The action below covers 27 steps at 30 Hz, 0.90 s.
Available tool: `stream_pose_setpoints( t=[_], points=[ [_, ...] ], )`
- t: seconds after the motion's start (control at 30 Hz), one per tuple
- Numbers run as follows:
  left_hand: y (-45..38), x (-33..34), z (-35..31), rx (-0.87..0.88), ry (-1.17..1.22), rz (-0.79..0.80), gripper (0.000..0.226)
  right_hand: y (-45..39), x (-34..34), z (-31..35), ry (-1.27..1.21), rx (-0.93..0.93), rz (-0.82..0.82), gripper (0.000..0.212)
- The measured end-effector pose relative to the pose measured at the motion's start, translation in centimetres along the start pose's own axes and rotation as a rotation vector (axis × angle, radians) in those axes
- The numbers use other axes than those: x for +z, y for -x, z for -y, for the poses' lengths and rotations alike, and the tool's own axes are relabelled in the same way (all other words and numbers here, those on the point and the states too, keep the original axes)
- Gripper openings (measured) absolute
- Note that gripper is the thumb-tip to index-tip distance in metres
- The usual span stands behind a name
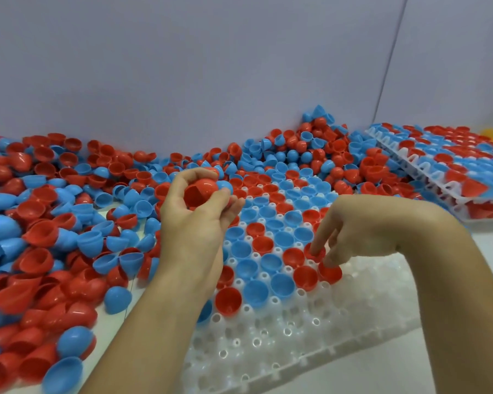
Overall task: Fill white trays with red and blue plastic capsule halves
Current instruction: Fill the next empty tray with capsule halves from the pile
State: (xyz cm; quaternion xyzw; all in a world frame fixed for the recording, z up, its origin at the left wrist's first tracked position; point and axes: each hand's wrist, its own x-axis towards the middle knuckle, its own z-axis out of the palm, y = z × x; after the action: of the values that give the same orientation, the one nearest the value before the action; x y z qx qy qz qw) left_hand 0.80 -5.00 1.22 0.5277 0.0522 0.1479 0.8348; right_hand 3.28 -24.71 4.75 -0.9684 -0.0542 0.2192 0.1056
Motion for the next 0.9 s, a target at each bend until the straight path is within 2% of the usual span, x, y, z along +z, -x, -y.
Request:
stream_pose_setpoints(
  t=[0.1,0.23,0.4,0.47,0.53,0.57,0.63,0.73,0.9],
  points=[
    [-0.1,0.0,0.1,-0.004,0.003,0.005,0.023,0.0,-0.1,-0.2,-0.067,-0.055,-0.046,0.014],
    [-0.2,-0.2,0.2,-0.008,0.013,0.017,0.023,-0.8,0.5,-0.1,-0.087,-0.04,-0.058,0.012],
    [-0.3,-0.4,0.3,-0.051,0.099,0.093,0.025,-0.5,0.1,-0.4,-0.106,-0.106,-0.072,0.009],
    [-0.4,-0.5,0.3,-0.096,0.171,0.167,0.023,-0.6,0.1,0.4,-0.214,-0.222,-0.222,0.005],
    [-0.4,-0.4,0.2,-0.154,0.234,0.259,0.02,-0.9,0.5,2.0,-0.444,-0.357,-0.391,0.015],
    [-0.4,-0.4,0.1,-0.175,0.244,0.308,0.018,-1.0,0.7,2.8,-0.577,-0.412,-0.415,0.021],
    [-0.3,-0.5,0.0,-0.185,0.219,0.388,0.018,-1.1,1.2,4.2,-0.756,-0.471,-0.385,0.025],
    [-0.3,-0.8,-0.2,-0.177,0.166,0.437,0.017,-1.1,1.5,4.3,-0.897,-0.474,-0.388,0.012],
    [-0.6,-0.9,0.0,-0.116,0.115,0.368,0.018,-1.7,1.4,4.1,-1.058,-0.441,-0.381,0.012]
  ],
)
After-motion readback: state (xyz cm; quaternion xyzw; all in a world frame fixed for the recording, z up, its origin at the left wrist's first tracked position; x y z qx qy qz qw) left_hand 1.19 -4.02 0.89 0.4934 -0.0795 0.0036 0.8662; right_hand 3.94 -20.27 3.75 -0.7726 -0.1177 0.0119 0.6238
